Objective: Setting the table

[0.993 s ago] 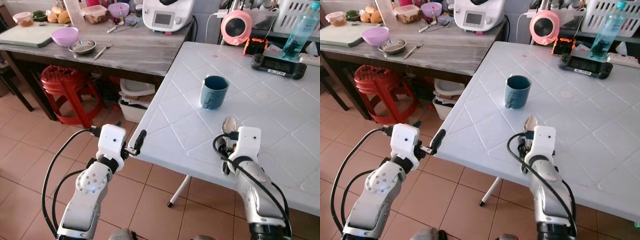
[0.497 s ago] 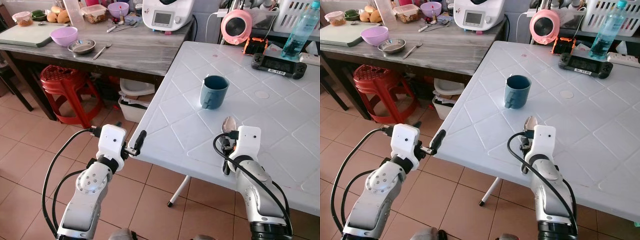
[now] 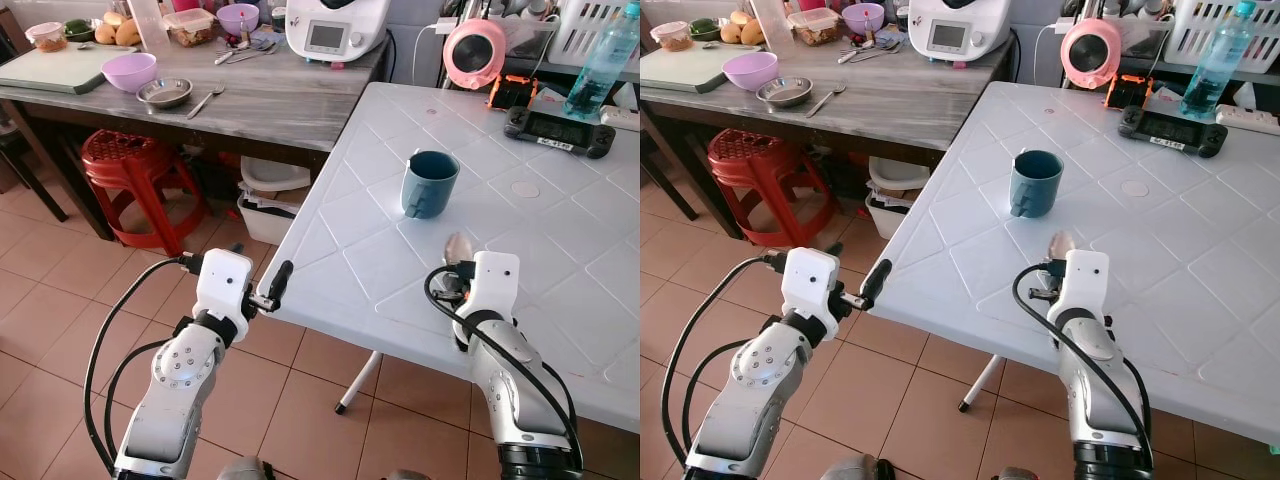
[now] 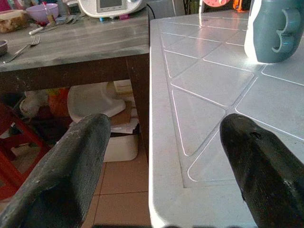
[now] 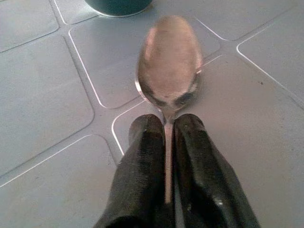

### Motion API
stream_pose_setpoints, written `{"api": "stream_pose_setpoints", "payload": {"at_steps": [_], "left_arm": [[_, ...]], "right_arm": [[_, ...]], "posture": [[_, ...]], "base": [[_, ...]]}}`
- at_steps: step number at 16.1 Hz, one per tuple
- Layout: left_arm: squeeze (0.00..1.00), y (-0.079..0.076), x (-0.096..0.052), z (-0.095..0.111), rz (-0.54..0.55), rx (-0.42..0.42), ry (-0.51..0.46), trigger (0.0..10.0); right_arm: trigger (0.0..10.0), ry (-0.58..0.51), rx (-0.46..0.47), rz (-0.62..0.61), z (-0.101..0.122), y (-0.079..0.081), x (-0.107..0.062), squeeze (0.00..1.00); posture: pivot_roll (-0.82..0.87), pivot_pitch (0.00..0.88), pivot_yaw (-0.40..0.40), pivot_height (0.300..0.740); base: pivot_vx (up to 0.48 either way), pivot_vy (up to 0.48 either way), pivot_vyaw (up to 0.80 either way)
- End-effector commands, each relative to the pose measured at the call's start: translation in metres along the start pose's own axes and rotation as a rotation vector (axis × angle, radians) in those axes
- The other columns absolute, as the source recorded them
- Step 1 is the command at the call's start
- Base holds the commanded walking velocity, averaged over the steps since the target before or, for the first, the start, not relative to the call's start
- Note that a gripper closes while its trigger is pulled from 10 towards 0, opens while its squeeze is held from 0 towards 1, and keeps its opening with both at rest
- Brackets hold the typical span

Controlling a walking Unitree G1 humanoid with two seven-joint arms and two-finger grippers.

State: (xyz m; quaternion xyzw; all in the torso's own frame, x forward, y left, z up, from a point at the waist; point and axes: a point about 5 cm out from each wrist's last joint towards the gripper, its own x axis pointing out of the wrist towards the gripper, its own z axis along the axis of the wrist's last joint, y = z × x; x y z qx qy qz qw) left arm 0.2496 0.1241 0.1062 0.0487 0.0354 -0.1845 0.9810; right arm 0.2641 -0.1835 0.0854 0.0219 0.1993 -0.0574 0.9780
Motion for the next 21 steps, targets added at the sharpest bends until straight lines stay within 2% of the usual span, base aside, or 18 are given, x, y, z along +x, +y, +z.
{"api": "stream_pose_setpoints", "payload": {"at_steps": [1, 2, 3, 4, 5, 6, 9, 13, 16, 21], "left_arm": [[0.0, 0.001, 0.0, 0.003, 0.001, 0.01, -0.004, 10.0], [0.0, 0.0, 0.005, 0.002, -0.009, 0.007, 0.002, 10.0], [0.0, 0.0, 0.007, 0.002, -0.009, -0.006, -0.001, 10.0], [0.0, 0.0, 0.007, 0.002, -0.008, -0.009, -0.001, 10.0], [0.0, 0.002, 0.011, 0.001, 0.012, -0.055, 0.003, 10.0], [0.0, 0.002, 0.012, 0.002, 0.01, -0.058, 0.002, 10.0], [0.0, -0.002, 0.017, 0.003, -0.008, -0.035, -0.007, 10.0], [0.0, -0.003, 0.024, 0.005, 0.008, -0.025, -0.029, 10.0], [0.0, -0.001, 0.029, 0.007, 0.03, -0.024, -0.056, 10.0], [0.0, 0.0, 0.032, 0.009, 0.039, -0.004, -0.085, 10.0]], "right_arm": [[1.5, 0.061, 0.0, 0.023, -0.009, 0.003, 0.002, 0.0], [0.0, 0.172, 0.1, -0.024, -0.03, -0.005, -0.005, 0.0], [0.0, 0.189, 0.152, -0.06, -0.03, -0.006, -0.011, 0.0], [0.0, 0.179, 0.154, -0.061, -0.028, -0.005, -0.012, 0.0], [4.1, 0.123, 0.157, -0.036, -0.016, 0.007, -0.018, 0.0], [10.0, 0.128, 0.156, -0.021, -0.015, 0.011, -0.019, 0.0], [10.0, 0.117, 0.145, 0.054, -0.009, 0.026, -0.023, 0.0], [10.0, 0.051, 0.149, 0.067, 0.003, 0.027, -0.021, 0.0], [10.0, 0.015, 0.164, 0.097, 0.01, 0.033, -0.019, 0.0], [10.0, -0.043, 0.134, 0.067, 0.015, 0.029, -0.016, 0.0]], "posture": [[-0.02, 0.0, 0.053, 0.74], [-0.04, 0.0, 0.052, 0.74], [-0.04, 0.0, 0.049, 0.74], [-0.04, 0.0, 0.049, 0.74], [-0.05, 0.0, 0.048, 0.74], [-0.05, 0.0, 0.049, 0.74], [-0.06, 0.0, 0.052, 0.74], [-0.06, 0.0, 0.043, 0.74], [-0.06, 0.0, 0.043, 0.74], [-0.07, 0.0, 0.047, 0.74]], "base": [[0.0, 0.0, 0.0], [0.0, 0.0, 0.0], [0.0, 0.0, 0.0], [0.0, 0.0, 0.0], [0.0, 0.266, 0.0], [0.0, 0.416, 0.0], [0.0, 0.48, 0.0], [0.0, 0.48, 0.0], [0.0, 0.48, 0.0], [0.051, 0.448, 0.0]]}}
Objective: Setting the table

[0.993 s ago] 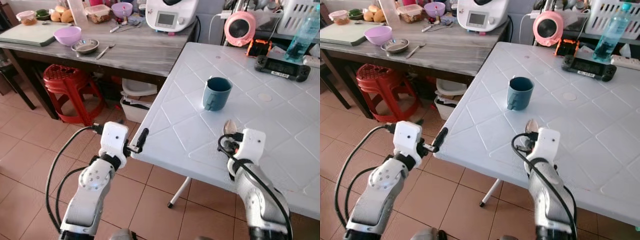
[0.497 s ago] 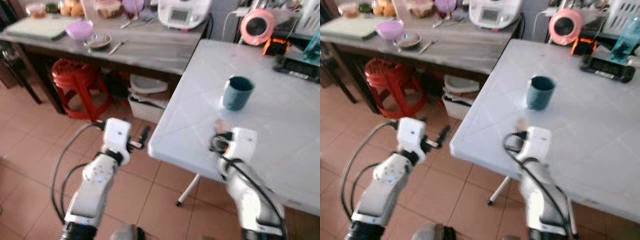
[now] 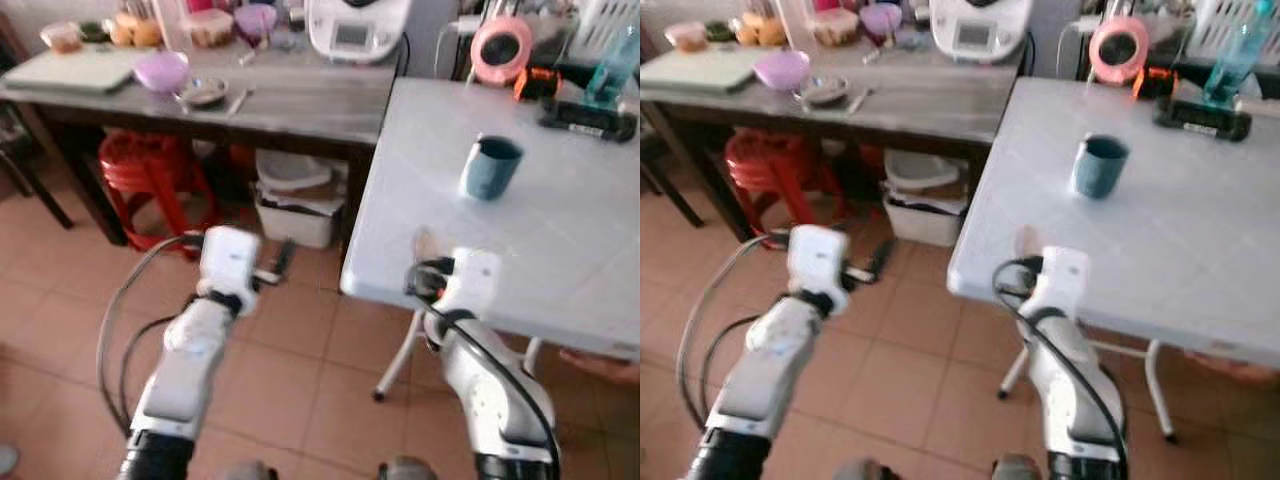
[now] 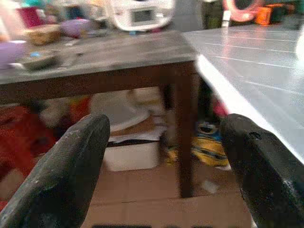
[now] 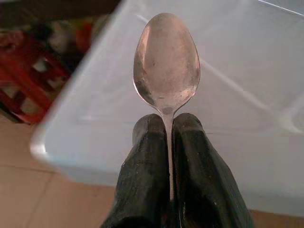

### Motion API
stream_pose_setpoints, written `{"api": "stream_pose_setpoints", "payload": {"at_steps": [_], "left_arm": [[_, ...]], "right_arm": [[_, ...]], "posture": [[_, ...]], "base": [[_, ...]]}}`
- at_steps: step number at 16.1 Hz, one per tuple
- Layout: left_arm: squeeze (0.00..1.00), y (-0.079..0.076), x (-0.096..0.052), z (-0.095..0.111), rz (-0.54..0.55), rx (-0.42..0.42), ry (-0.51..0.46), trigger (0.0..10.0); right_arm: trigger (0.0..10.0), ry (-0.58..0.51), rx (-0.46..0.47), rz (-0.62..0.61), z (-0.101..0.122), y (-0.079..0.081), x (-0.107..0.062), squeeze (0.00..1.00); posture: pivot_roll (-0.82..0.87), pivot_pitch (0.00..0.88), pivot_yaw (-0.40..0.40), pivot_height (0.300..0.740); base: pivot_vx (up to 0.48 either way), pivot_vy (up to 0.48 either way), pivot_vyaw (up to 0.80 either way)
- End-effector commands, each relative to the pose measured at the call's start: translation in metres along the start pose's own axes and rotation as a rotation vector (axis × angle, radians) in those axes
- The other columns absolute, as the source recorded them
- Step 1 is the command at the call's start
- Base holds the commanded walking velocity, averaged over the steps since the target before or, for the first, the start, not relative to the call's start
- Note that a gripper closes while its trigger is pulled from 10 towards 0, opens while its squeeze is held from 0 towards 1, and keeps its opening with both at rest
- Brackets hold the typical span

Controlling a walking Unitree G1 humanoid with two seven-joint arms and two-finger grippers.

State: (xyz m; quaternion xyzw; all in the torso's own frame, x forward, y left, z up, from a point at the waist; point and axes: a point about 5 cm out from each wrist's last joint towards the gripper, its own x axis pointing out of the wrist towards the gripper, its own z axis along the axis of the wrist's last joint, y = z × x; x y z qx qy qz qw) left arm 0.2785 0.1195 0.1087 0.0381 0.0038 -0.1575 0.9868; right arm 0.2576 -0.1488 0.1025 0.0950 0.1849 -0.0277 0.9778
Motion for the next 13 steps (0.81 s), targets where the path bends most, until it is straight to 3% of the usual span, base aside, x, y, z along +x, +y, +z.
{"api": "stream_pose_setpoints", "payload": {"at_steps": [1, 10, 13], "left_arm": [[0.0, -0.006, 0.005, 0.006, -0.021, 0.01, -0.034, 10.0], [0.0, -0.008, 0.008, 0.008, -0.025, 0.01, -0.064, 10.0], [0.0, -0.011, 0.008, 0.008, -0.032, 0.004, -0.068, 10.0]], "right_arm": [[10.0, -0.039, 0.0, -0.024, 0.007, -0.006, 0.002, 0.0], [10.0, -0.112, -0.035, -0.017, 0.019, -0.007, 0.007, 0.0], [10.0, -0.128, -0.056, -0.009, 0.023, -0.005, 0.009, 0.0]], "posture": [[-0.07, 0.0, 0.048, 0.74], [-0.07, 0.0, 0.052, 0.74], [-0.07, 0.0, 0.05, 0.74]], "base": [[0.307, 0.371, 0.0], [0.36, 0.315, 0.0], [0.437, 0.0, 0.0]]}}
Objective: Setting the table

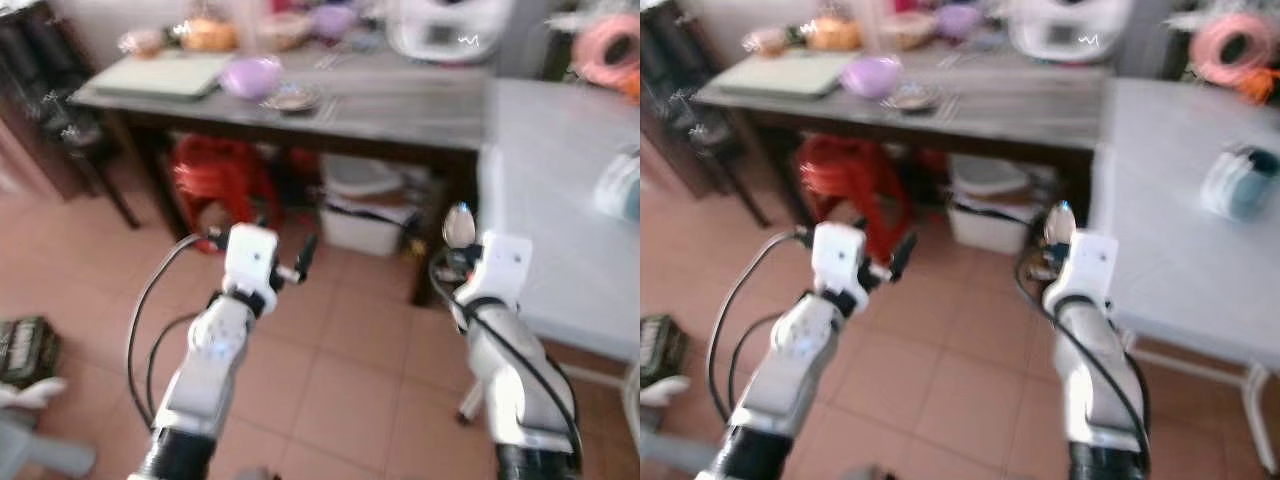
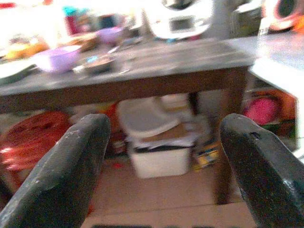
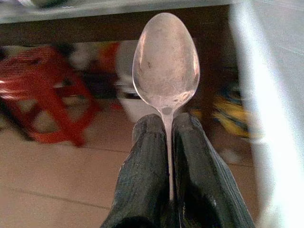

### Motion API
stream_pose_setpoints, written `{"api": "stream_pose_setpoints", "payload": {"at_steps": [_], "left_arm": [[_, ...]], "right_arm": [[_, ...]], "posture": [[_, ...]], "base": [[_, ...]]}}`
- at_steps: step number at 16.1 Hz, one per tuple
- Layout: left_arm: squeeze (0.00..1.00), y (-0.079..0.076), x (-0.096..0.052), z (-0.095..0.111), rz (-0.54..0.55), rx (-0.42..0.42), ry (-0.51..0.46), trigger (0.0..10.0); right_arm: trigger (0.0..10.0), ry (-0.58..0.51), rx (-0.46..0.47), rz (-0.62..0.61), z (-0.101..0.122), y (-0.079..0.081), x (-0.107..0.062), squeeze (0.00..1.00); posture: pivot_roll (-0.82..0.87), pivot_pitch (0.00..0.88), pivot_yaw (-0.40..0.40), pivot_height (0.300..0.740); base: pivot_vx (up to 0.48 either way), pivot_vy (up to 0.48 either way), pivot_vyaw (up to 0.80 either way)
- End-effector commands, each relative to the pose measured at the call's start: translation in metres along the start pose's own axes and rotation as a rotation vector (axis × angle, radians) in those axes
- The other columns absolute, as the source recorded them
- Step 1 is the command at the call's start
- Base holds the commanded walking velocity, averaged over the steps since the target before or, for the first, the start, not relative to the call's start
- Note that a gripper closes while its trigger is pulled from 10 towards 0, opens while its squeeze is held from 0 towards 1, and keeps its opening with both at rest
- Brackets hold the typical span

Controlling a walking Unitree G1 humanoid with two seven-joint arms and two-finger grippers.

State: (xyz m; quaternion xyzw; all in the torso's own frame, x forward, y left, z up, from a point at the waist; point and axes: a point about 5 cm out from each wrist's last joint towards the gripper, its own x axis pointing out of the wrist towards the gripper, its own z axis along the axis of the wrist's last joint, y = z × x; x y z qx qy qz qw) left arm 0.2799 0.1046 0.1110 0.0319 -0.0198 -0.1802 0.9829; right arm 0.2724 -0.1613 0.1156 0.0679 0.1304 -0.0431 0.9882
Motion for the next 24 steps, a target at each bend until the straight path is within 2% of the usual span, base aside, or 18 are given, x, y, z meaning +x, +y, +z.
{"api": "stream_pose_setpoints", "payload": {"at_steps": [1, 10, 12, 14, 24], "left_arm": [[0.0, 0.003, 0.002, 0.005, 0.013, 0.003, -0.015, 10.0], [0.0, 0.001, 0.003, 0.007, -0.001, 0.027, -0.036, 10.0], [0.0, 0.0, 0.003, 0.007, 0.002, 0.022, -0.034, 10.0], [0.0, 0.001, 0.002, 0.006, 0.011, 0.015, -0.037, 10.0], [0.0, 0.002, 0.003, 0.006, 0.023, -0.004, -0.035, 10.0]], "right_arm": [[10.0, -0.025, -0.022, 0.026, 0.005, 0.003, 0.001, 0.0], [10.0, -0.062, -0.049, 0.032, 0.006, 0.002, 0.0, 0.0], [10.0, -0.127, -0.082, 0.045, 0.012, 0.001, -0.001, 0.0], [10.0, -0.239, -0.16, 0.035, 0.017, -0.002, -0.007, 0.0], [10.0, -0.288, -0.18, 0.005, 0.013, -0.006, -0.006, 0.0]], "posture": [[-0.07, 0.0, 0.051, 0.74], [-0.08, 0.0, 0.051, 0.74], [-0.07, 0.0, 0.051, 0.74], [-0.07, 0.0, 0.052, 0.74], [-0.08, 0.0, 0.053, 0.74]], "base": [[0.439, 0.0, 0.0], [0.457, 0.0, 0.0], [0.48, 0.0, 0.0], [0.48, 0.0, 0.0], [0.456, 0.025, 0.0]]}}
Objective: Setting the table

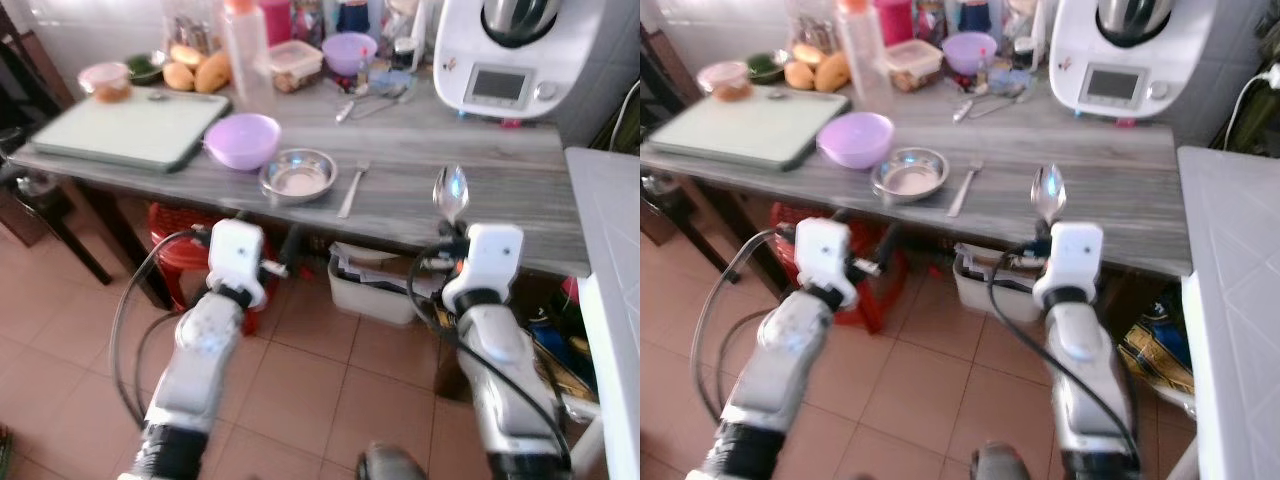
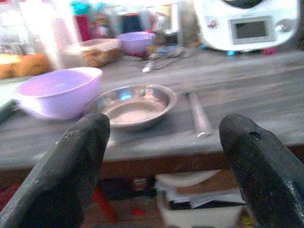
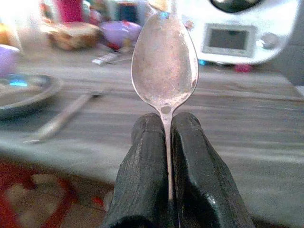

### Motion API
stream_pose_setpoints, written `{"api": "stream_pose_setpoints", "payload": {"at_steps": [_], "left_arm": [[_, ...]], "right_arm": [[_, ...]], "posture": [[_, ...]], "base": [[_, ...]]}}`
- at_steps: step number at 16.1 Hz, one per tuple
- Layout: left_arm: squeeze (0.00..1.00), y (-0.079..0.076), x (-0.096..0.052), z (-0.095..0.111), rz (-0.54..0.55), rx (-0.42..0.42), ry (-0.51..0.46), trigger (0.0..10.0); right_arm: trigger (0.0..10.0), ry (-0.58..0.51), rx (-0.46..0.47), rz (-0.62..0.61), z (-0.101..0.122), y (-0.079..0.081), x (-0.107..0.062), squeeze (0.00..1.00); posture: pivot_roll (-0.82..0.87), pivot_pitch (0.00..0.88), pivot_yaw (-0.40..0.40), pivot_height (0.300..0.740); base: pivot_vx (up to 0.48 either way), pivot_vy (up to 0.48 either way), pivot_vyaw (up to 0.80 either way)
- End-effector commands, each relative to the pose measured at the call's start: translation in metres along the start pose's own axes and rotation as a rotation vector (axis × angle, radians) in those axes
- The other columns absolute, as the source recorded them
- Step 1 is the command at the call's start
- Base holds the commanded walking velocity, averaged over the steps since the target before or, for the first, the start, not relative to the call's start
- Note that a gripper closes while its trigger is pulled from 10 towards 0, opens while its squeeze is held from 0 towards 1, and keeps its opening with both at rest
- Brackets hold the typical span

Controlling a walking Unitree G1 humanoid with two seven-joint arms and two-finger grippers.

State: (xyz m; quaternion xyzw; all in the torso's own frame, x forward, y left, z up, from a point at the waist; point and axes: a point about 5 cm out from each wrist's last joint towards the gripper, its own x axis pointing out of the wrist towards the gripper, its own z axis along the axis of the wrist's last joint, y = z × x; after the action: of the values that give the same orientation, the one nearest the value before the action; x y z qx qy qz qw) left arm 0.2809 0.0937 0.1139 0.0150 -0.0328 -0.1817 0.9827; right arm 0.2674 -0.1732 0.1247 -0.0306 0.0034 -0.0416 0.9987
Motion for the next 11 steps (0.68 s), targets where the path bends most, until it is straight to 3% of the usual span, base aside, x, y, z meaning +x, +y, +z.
{"api": "stream_pose_setpoints", "payload": {"at_steps": [1, 7, 9, 11], "left_arm": [[0.0, 0.0108, -0.0012, 0.0031, 0.021, 0.025, -0.006, 10.0], [0.0, 0.0131, -0.0003, 0.0019, 0.039, 0.004, 0.011, 10.0], [0.0, 0.0131, -0.0002, 0.0031, 0.036, 0.01, -0.003, 10.0], [0.0, 0.0127, 0.0003, 0.0063, 0.035, 0.015, -0.025, 10.0]], "right_arm": [[10.0, -0.019, 0.026, -0.018, 0.0038, 0.0018, 0.0014, 0.0], [10.0, -0.013, 0.037, -0.041, 0.0022, -0.001, 0.003, 0.0], [10.0, -0.011, 0.033, -0.044, 0.0013, -0.0015, 0.0031, 0.0], [10.0, -0.009, 0.028, -0.063, 0.0009, -0.0032, 0.0027, 0.0]], "posture": [[-0.08, 0.0, 0.053, 0.74], [-0.08, 0.0, 0.055, 0.74], [-0.08, 0.0, 0.056, 0.74], [-0.07, 0.0, 0.055, 0.74]], "base": [[0.412, 0.244, 0.0], [0.356, 0.312, 0.0], [0.251, 0.411, 0.0], [0.0, 0.0, 0.0]]}}
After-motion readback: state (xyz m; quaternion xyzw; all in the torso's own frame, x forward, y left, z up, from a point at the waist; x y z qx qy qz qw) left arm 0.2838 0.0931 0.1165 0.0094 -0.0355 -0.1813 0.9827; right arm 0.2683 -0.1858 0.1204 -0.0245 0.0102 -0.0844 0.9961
